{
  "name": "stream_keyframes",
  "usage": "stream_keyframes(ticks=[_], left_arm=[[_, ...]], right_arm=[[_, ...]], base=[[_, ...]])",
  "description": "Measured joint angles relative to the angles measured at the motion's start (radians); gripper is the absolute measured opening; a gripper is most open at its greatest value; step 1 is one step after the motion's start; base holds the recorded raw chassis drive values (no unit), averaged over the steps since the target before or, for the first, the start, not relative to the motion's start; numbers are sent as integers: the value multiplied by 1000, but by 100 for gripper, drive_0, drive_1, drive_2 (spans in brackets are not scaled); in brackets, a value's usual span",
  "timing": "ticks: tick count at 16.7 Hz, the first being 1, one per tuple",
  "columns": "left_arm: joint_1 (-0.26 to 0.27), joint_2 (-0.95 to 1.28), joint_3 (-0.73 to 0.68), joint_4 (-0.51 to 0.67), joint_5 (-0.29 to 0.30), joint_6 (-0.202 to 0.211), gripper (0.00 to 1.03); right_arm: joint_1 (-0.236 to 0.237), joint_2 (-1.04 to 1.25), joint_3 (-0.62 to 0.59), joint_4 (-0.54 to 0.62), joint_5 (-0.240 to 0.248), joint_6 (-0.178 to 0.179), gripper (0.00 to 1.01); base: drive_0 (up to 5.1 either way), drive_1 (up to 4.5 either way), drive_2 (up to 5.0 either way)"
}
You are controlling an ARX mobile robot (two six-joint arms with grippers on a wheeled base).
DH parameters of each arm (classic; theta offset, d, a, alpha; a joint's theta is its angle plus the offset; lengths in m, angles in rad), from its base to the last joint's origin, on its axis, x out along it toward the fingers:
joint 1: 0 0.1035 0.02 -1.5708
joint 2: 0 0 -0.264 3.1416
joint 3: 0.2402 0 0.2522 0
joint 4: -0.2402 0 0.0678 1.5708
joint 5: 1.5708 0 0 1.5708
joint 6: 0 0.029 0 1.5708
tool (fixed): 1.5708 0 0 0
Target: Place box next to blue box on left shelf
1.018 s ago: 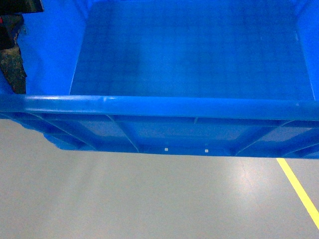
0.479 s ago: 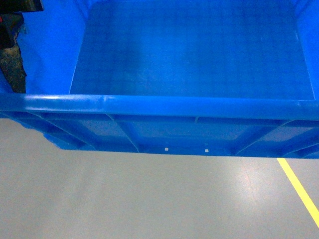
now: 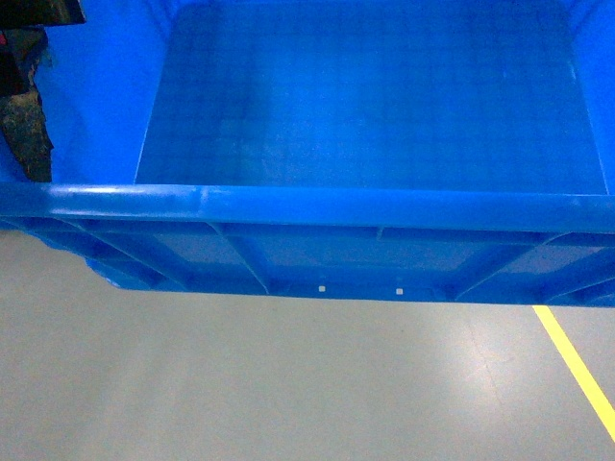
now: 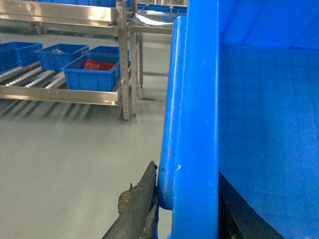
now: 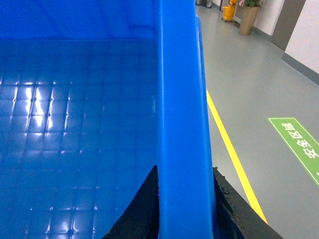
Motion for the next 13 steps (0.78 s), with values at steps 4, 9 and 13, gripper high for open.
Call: stream_keyframes(ticks=[4, 9, 13], left_arm=[[0, 0, 0, 0, -1, 0, 18], [0, 0, 0, 2, -1, 0, 18], [0, 0, 0, 2, -2, 0, 18]], right_arm=[[0, 0, 0, 0, -1, 0, 22], [0, 0, 0, 5, 0, 0, 22], [1, 0, 0, 2, -1, 0, 22]], base=[[-2, 411, -416], [-10, 404, -424], [-9, 404, -423]])
